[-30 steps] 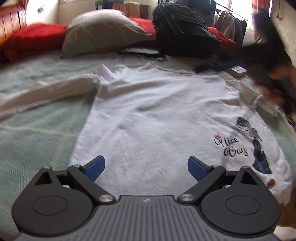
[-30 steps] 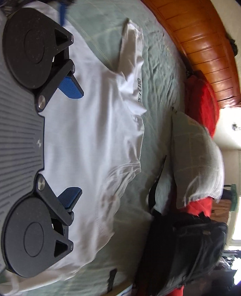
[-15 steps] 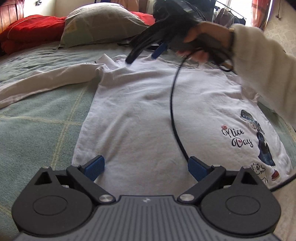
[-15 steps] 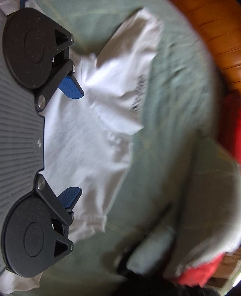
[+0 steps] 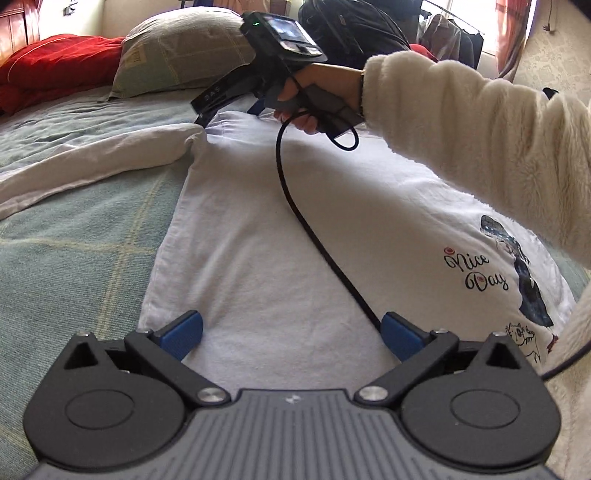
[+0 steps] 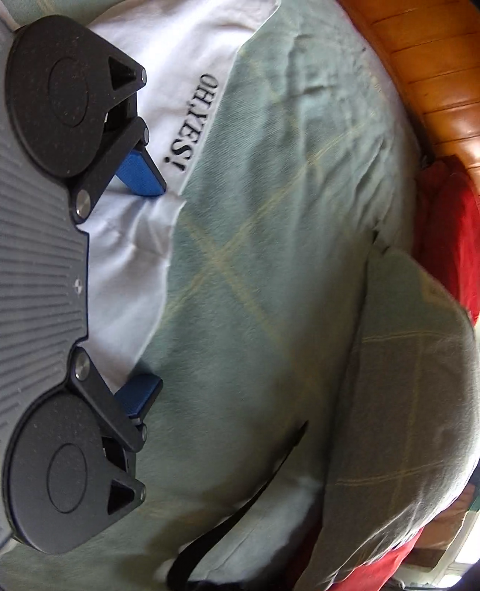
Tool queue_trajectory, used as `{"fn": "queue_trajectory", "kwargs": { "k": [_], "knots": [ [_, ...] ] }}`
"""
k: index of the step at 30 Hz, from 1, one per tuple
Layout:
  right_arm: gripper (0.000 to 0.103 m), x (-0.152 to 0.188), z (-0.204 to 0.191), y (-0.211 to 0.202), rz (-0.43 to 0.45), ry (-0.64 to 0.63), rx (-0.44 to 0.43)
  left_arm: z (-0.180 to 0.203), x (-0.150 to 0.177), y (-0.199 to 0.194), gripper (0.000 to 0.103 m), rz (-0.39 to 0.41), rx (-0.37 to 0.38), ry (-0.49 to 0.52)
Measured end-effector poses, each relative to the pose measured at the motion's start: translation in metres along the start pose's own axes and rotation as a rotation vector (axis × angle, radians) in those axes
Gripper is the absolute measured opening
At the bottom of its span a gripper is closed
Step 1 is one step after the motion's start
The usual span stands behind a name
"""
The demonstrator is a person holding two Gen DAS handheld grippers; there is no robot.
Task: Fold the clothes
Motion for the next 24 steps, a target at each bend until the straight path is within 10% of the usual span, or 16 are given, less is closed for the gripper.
{"fn": "queue_trajectory", "kwargs": {
  "k": [10, 14, 24],
  "knots": [
    [0.103, 0.028, 0.025, -0.088, -0.087, 0.084, -0.098, 0.008, 0.003, 0.001, 0.102, -0.013, -0.036, 0.067],
    [0.103, 0.051, 0.027, -0.063, -0.161, 0.084, -0.034, 0.007, 0.005, 0.001, 0.102, -0.013, -0.035, 0.069],
    [0.103, 0.011, 0.035, -0.008, -0.006, 0.043, 0.121, 0.005, 0.006, 0.001, 0.102, -0.011, -0.035, 0.057]
  ]
}}
Point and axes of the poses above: each gripper's, at about its wrist camera, not at the fingertips, and y roughly the way its jaws point, z to its right, x to its underside, the point moved 2 cm from there along y, roughly the way its jaws point
